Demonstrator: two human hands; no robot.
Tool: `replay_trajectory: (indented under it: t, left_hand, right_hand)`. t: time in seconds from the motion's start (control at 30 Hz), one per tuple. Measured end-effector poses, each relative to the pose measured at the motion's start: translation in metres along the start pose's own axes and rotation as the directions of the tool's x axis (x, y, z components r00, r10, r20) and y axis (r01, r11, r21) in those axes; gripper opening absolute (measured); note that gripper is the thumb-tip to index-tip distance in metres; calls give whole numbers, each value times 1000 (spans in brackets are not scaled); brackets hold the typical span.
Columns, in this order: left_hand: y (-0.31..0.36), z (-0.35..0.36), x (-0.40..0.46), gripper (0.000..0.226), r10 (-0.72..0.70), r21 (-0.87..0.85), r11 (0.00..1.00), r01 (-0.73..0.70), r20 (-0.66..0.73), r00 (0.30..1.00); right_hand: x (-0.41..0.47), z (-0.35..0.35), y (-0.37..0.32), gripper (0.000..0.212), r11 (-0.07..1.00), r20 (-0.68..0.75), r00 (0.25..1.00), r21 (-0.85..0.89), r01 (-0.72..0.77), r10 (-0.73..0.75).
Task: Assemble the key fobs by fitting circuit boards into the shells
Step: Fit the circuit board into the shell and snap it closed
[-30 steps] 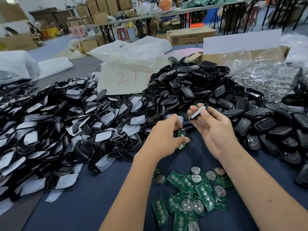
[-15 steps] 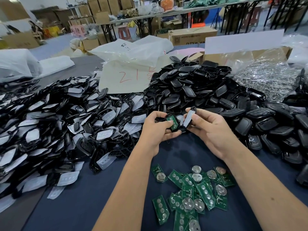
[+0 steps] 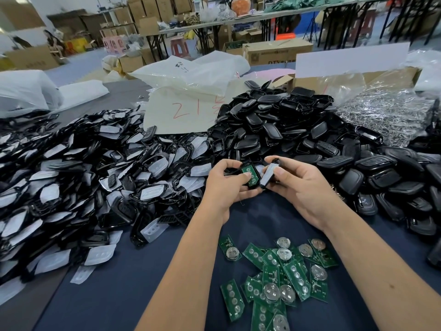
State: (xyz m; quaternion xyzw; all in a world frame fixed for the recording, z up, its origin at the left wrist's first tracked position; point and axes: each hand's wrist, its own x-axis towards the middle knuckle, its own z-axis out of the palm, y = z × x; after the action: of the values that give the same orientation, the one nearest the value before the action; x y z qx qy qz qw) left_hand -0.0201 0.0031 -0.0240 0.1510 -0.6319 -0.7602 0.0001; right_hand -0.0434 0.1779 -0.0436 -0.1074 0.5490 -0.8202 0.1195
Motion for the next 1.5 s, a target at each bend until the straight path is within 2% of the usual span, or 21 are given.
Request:
replay_trajectory:
  t: [0.27, 0.53, 0.67, 0.77, 0.9, 0.97, 1.1, 1.17, 1.4, 1.5]
  left_hand:
    - [-3, -3, 3, 20, 41, 3, 999, -41, 6, 999]
    - [-1, -7, -2, 8, 188, 146, 968, -203, 105, 976]
    - [-5, 0, -3, 18, 313, 313, 889, -334, 117, 943]
    - [-8, 4, -4, 29, 379, 342, 850, -402, 133, 916]
    - [-10, 6, -2, 9, 424, 415, 788, -454, 168, 890]
    - [-8, 6, -3, 13, 443, 476, 735, -482, 201, 874]
    - [-5, 10, -9, 28, 497, 592, 580, -559, 286, 819]
    - [-5, 11, -8, 28, 519, 614, 544, -572, 289, 804]
    - [-5, 10, -8, 16, 522, 646, 507, -570, 295, 800]
    - [-5, 9, -7, 20, 498, 646, 554, -525, 248, 831]
  right_hand:
    - [1, 0, 2, 34, 1000, -14, 1000, -18, 16, -16]
    - [-2, 4, 7, 24, 976, -80, 991, -200, 87, -105]
    - [-3, 5, 9, 25, 959, -136, 980, -265, 105, -145]
    - [-3, 6, 7, 19, 964, -180, 974, -250, 93, -140]
    - [-5, 8, 4, 26, 952, -170, 971, -286, 113, -166]
    - [-6, 9, 4, 27, 941, -167, 968, -312, 128, -187]
    - [-7, 9, 5, 17, 905, -216, 944, -397, 150, -251]
    - [-7, 10, 6, 8, 890, -240, 932, -430, 149, -272]
    - [-4, 4, 9, 32, 805, -251, 906, -575, 145, -342]
    - [-4, 3, 10, 45, 816, -266, 914, -568, 107, -306]
